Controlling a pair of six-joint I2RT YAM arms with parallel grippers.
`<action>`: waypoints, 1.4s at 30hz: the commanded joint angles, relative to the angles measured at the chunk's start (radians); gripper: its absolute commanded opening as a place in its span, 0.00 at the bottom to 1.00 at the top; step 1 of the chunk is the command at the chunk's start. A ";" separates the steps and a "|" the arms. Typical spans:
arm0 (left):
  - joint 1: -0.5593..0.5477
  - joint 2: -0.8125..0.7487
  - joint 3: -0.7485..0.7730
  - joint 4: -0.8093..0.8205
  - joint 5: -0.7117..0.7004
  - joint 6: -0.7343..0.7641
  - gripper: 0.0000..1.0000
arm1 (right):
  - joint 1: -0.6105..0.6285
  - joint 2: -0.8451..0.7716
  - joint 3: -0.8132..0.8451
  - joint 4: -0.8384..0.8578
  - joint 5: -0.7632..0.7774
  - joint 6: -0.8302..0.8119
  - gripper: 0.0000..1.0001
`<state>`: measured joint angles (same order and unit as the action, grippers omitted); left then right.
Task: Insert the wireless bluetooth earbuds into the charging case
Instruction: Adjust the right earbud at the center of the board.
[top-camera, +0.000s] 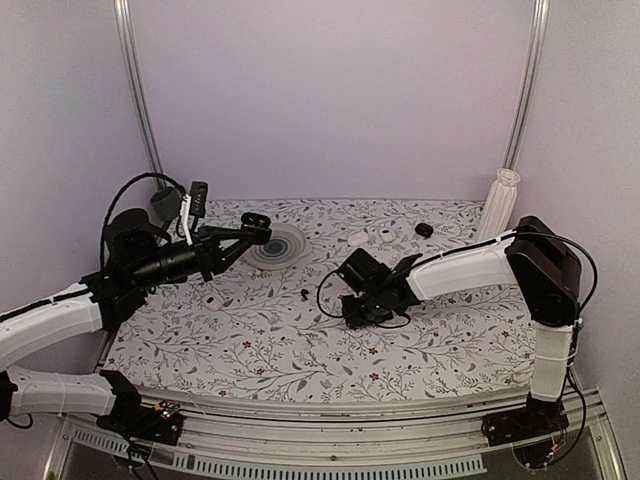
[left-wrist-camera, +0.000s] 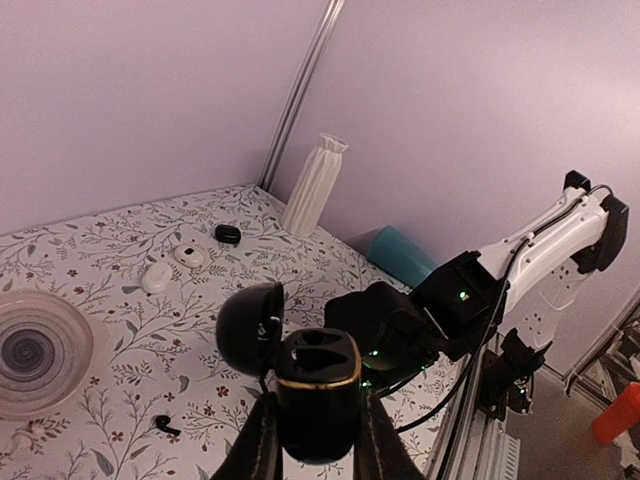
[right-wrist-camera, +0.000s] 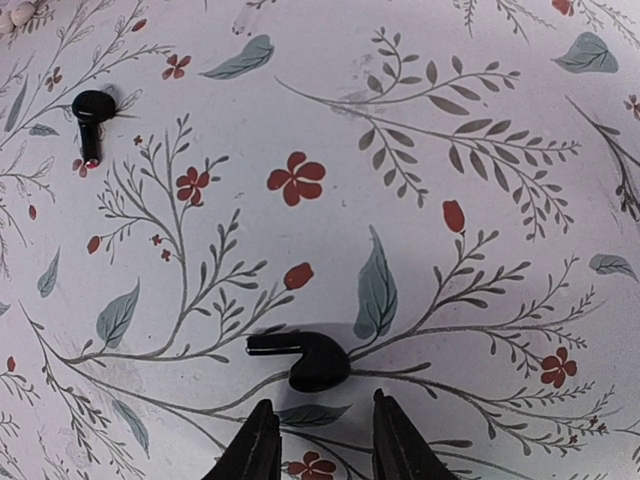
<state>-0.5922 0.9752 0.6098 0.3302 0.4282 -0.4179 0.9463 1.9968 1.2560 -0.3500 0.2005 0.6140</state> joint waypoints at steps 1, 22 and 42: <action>0.015 0.006 0.038 0.005 -0.007 0.019 0.00 | -0.011 -0.035 -0.024 -0.006 -0.019 -0.019 0.32; 0.033 0.008 0.049 0.002 0.006 0.040 0.00 | -0.048 -0.105 0.007 0.009 -0.142 0.095 0.35; 0.040 0.003 0.017 0.022 0.039 0.032 0.00 | -0.070 0.018 0.031 0.032 -0.096 0.151 0.32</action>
<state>-0.5678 0.9924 0.6300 0.3252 0.4461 -0.3893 0.8803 1.9835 1.2579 -0.3298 0.0780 0.7494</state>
